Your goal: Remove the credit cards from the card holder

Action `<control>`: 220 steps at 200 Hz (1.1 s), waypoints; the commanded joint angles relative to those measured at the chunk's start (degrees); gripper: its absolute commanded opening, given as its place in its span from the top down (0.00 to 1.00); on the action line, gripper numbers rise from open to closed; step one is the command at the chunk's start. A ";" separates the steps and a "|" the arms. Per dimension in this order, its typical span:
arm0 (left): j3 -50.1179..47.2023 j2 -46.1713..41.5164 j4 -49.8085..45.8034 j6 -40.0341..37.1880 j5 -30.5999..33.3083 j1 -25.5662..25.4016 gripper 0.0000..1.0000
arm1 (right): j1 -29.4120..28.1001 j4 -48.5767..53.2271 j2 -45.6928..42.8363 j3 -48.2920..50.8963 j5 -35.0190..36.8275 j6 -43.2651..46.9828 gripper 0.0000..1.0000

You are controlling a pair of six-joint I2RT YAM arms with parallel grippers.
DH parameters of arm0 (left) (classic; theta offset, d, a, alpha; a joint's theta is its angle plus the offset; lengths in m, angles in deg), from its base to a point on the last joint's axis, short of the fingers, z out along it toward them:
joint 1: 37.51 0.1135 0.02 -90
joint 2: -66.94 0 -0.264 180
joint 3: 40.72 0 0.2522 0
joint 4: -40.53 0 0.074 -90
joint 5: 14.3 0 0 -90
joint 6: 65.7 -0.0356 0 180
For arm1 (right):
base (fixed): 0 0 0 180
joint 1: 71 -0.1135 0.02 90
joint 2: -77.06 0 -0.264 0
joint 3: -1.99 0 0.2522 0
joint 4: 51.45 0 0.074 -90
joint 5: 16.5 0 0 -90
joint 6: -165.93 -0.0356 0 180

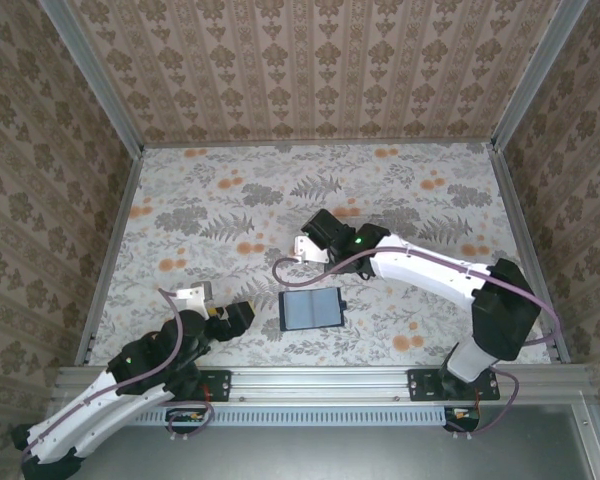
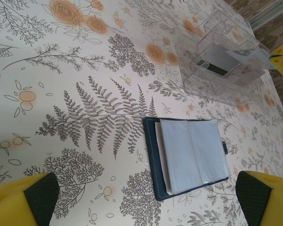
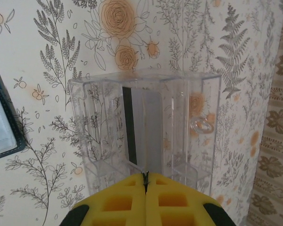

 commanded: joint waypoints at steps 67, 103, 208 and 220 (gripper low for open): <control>1.26 -0.03 -1.51 0.05 0.00 0.24 0.00 | 3.22 -3.02 4.54 -0.79 0.68 1.93 1.00; 1.34 -0.09 -1.70 -0.13 0.05 0.27 0.00 | 3.86 -3.43 6.48 -1.13 0.07 0.98 1.00; 1.02 -0.19 -1.41 -0.21 0.02 0.28 0.00 | 3.79 -3.39 10.44 -3.13 0.74 -1.59 1.00; 0.91 -0.18 -1.23 -0.21 -0.08 0.34 0.00 | 3.81 -3.40 10.06 -3.22 0.87 -1.71 1.00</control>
